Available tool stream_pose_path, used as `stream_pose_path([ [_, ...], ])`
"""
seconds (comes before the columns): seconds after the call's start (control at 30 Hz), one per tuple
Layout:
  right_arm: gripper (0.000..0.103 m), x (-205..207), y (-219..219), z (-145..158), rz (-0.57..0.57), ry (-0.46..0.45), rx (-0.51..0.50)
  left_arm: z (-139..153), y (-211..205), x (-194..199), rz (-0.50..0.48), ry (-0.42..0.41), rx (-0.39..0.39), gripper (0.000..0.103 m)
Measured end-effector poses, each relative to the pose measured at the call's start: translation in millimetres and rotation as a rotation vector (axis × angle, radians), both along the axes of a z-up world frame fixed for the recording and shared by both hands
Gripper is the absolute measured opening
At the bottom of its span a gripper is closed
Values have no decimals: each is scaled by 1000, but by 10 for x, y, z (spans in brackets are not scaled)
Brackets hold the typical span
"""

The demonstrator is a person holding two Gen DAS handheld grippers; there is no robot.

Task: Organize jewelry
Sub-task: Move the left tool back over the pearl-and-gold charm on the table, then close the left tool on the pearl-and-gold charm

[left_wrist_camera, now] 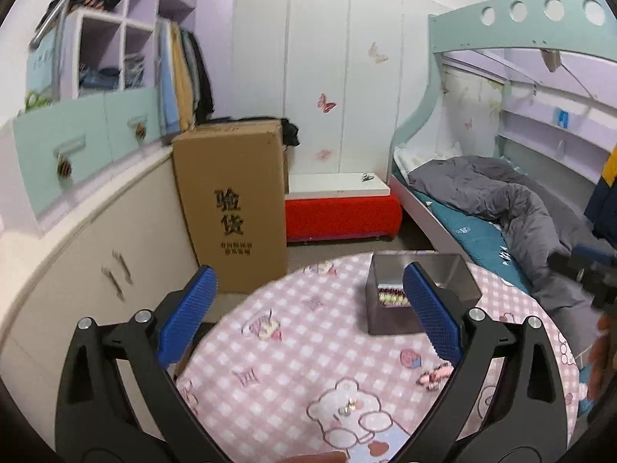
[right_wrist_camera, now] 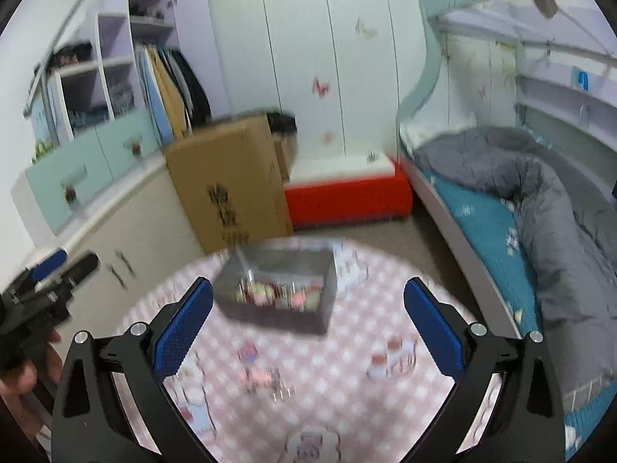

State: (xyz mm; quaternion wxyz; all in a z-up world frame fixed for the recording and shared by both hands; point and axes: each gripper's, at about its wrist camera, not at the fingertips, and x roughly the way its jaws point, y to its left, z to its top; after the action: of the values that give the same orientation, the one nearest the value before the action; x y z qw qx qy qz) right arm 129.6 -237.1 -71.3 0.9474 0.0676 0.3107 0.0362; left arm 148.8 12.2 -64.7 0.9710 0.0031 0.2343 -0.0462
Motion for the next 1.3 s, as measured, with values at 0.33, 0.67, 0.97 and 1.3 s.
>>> stream_pose_path([
  [0.33, 95, -167, 33, -581, 12, 134, -3, -560, 101, -145, 6, 184, 49, 95],
  [0.67, 95, -236, 74, -831, 33, 217, -12, -1156, -107, 10, -73, 337, 141, 95],
  [0.97, 95, -199, 157, -985, 75, 257, -39, -1421, -237, 139, -202, 440, 101, 53],
  [1.3, 56, 65, 397, -1200, 233, 307, -102, -1331, -193, 158, -256, 442, -11, 11],
])
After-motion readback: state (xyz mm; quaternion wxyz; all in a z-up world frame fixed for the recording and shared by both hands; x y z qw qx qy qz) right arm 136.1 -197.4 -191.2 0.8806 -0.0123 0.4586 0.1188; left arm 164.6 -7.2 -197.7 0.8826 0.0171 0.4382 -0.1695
